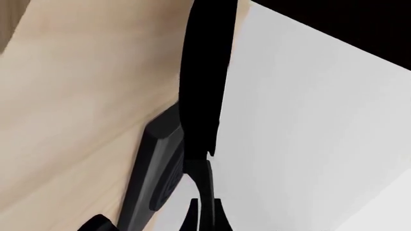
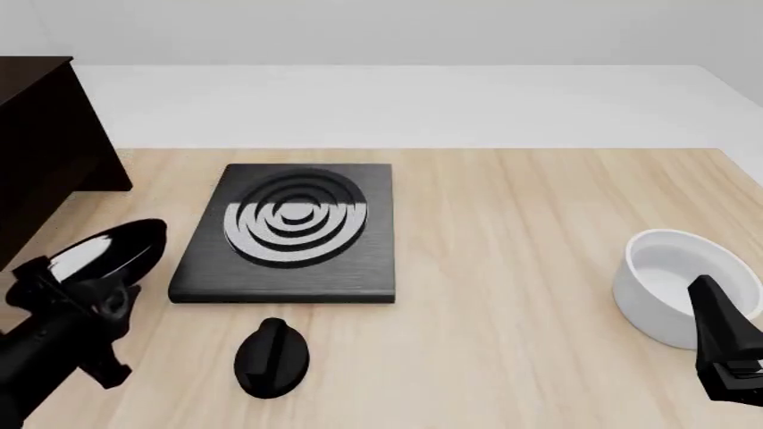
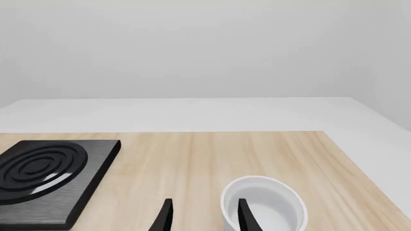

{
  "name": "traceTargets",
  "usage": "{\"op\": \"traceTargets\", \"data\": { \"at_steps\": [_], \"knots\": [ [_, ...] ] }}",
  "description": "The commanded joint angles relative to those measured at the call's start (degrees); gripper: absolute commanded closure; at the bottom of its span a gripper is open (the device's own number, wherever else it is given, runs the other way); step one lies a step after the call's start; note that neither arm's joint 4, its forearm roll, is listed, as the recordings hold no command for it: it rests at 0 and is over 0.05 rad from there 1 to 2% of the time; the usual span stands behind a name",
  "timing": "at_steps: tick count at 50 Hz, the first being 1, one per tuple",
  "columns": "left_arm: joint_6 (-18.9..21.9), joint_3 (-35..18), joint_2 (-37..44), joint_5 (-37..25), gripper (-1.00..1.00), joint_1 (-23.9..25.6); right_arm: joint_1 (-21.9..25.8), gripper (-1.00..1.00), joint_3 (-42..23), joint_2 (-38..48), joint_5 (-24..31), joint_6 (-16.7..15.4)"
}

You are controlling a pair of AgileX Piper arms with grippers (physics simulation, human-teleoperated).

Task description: Put the frying pan under the cabinet shelf.

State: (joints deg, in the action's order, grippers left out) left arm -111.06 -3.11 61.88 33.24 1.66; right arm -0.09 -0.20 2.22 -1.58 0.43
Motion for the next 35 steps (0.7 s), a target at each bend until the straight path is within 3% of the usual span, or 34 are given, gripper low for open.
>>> {"op": "traceTargets", "data": {
  "at_steps": [1, 22, 32, 35],
  "knots": [
    [0.09, 0.48, 8.10, 7.47, 1.00, -2.50, 0.01, -1.00, 0.00, 0.00, 0.00, -0.01],
    [-1.53, 2.34, 14.55, 15.01, 1.00, -7.22, 0.00, -1.00, 0.00, -0.02, 0.01, 0.01],
    [0.40, 2.18, 16.66, 15.83, 1.00, -12.65, -0.01, -1.00, 0.00, 0.00, 0.00, 0.00],
    [1.00, 2.41, 20.21, 18.56, 1.00, -13.60, 0.02, -1.00, 0.00, 0.01, -0.01, 0.01]
  ]
}}
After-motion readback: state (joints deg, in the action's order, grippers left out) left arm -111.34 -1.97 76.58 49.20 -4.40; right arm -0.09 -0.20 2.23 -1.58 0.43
